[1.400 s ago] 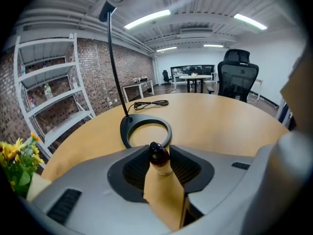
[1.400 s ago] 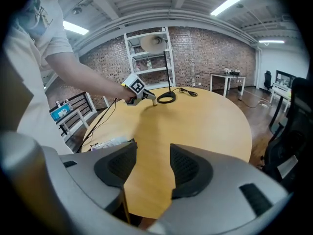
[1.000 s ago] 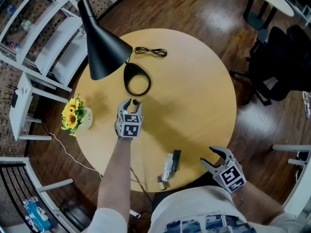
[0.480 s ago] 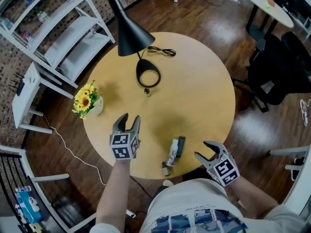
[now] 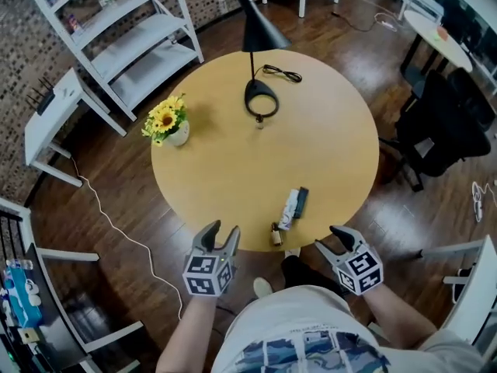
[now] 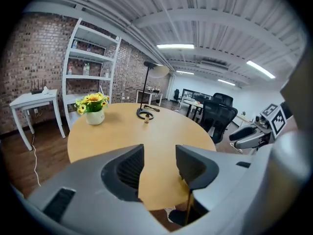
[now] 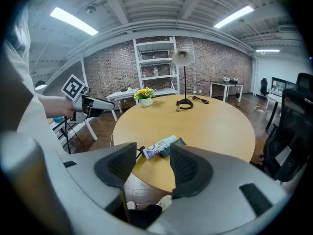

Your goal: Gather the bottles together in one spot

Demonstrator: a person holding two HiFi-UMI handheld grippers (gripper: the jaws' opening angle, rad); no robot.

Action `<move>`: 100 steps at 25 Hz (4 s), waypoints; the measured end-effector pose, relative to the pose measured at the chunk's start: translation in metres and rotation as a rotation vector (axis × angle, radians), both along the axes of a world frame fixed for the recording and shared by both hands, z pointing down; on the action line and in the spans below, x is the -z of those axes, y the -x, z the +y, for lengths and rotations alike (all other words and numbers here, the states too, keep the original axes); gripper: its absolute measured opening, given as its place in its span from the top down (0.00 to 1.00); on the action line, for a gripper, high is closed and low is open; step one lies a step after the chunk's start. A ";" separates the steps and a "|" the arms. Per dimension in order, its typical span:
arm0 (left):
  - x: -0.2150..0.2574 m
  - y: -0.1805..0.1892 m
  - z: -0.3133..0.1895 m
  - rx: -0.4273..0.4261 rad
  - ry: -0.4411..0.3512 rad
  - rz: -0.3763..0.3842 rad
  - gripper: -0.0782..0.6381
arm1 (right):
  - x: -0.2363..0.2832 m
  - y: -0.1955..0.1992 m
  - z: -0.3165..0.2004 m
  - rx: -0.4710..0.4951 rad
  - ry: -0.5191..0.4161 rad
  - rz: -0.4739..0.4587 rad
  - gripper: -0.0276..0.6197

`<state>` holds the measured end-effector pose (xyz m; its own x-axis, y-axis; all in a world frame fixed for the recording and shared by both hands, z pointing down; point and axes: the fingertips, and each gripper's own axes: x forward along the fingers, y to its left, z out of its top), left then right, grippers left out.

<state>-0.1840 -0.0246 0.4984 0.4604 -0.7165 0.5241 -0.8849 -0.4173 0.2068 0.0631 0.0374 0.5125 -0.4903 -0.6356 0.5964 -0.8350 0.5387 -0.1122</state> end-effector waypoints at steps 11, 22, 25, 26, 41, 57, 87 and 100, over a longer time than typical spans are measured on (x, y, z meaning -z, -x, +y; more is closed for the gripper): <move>-0.006 0.023 0.110 -0.033 0.069 0.068 0.61 | -0.002 0.038 0.086 -0.038 -0.013 0.030 0.59; -0.008 0.025 0.153 -0.041 0.075 0.064 0.60 | -0.078 0.084 0.074 0.042 0.093 0.103 0.59; -0.013 0.044 0.167 -0.010 0.101 0.048 0.60 | -0.107 0.103 0.046 0.014 0.142 0.100 0.59; -0.014 0.050 0.172 -0.002 0.109 0.041 0.60 | -0.115 0.109 0.036 -0.002 0.153 0.093 0.59; -0.012 0.043 0.168 -0.062 0.165 0.131 0.60 | -0.099 0.131 0.018 -0.073 0.157 -0.096 0.71; 0.033 -0.099 0.081 -0.176 0.556 1.167 0.77 | 0.084 0.125 0.069 0.180 -0.326 -0.165 0.72; -0.020 -0.151 -0.237 -0.074 -0.139 -0.051 0.79 | -0.001 -0.076 -0.146 0.127 -0.065 -0.134 0.63; -0.091 -0.144 -0.350 0.014 -0.150 -0.173 0.79 | -0.035 -0.122 -0.179 0.059 0.032 -0.120 0.63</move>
<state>-0.0399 -0.3746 0.5891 0.3622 -0.7980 0.4816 -0.9079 -0.4191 -0.0116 0.1849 -0.1417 0.5475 -0.5951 -0.5850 0.5511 -0.7815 0.5810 -0.2271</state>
